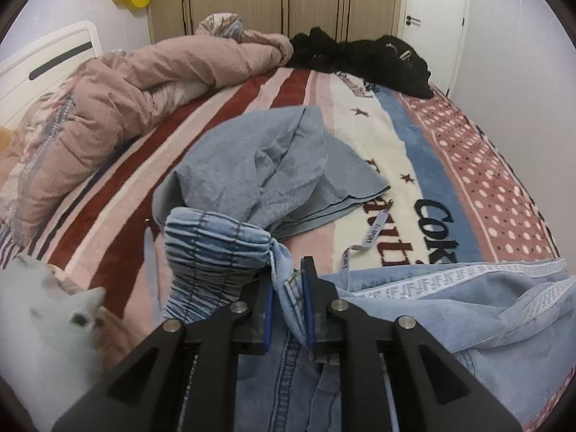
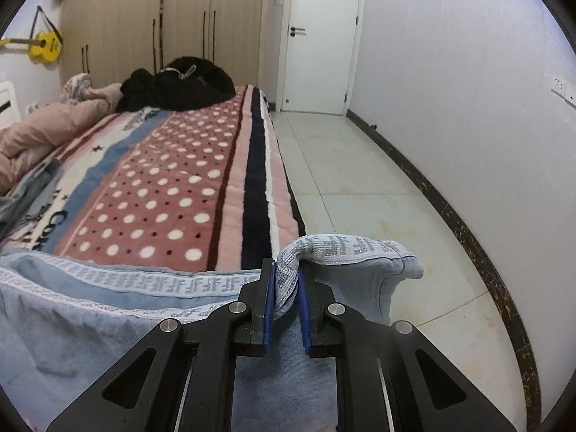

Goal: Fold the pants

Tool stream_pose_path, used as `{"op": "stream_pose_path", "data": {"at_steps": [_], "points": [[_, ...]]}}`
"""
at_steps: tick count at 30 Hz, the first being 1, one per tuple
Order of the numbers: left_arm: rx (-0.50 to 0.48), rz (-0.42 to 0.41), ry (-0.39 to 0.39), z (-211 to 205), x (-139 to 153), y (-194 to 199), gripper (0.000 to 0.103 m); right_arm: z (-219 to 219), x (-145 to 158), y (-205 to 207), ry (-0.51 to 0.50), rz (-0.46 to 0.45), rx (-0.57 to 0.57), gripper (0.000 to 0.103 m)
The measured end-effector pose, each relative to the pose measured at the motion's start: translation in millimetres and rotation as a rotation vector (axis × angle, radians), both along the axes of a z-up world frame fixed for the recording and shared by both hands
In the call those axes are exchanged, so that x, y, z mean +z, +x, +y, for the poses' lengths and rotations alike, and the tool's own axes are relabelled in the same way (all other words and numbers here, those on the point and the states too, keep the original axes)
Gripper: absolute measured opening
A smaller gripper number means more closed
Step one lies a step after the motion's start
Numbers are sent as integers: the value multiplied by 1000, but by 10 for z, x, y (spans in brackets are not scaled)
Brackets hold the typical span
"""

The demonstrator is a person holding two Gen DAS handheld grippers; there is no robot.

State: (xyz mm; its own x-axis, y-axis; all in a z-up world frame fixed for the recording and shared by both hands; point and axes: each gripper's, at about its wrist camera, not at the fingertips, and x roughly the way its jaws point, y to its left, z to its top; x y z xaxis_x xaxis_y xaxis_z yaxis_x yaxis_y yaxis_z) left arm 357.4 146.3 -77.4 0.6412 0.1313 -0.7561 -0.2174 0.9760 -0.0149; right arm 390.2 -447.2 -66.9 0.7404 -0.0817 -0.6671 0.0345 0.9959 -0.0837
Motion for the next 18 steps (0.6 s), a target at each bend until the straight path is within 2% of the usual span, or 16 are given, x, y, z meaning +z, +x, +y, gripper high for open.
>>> {"op": "stream_pose_path", "data": {"at_steps": [9, 11, 13, 14, 15, 17, 18], "points": [[-19, 68, -14, 28, -226, 231, 14, 41, -264, 240, -20, 51, -15, 7], [-42, 73, -38, 45, -201, 203, 22, 53, -302, 259, -11, 62, -13, 9], [-88, 61, -80, 46, -129, 129, 50, 67, -292, 235, -1, 68, 0, 22], [-104, 51, -88, 38, -83, 87, 54, 81, -273, 214, 3, 63, 9, 36], [-117, 38, -86, 22, -25, 36, 57, 102, -249, 179, 7, 57, 23, 44], [-141, 13, -56, -35, 107, -80, 65, 180, -148, 86, 6, 42, 60, 47], [-142, -24, -11, -77, 213, -173, 77, 228, -94, 32, -2, 32, 72, 47]]}}
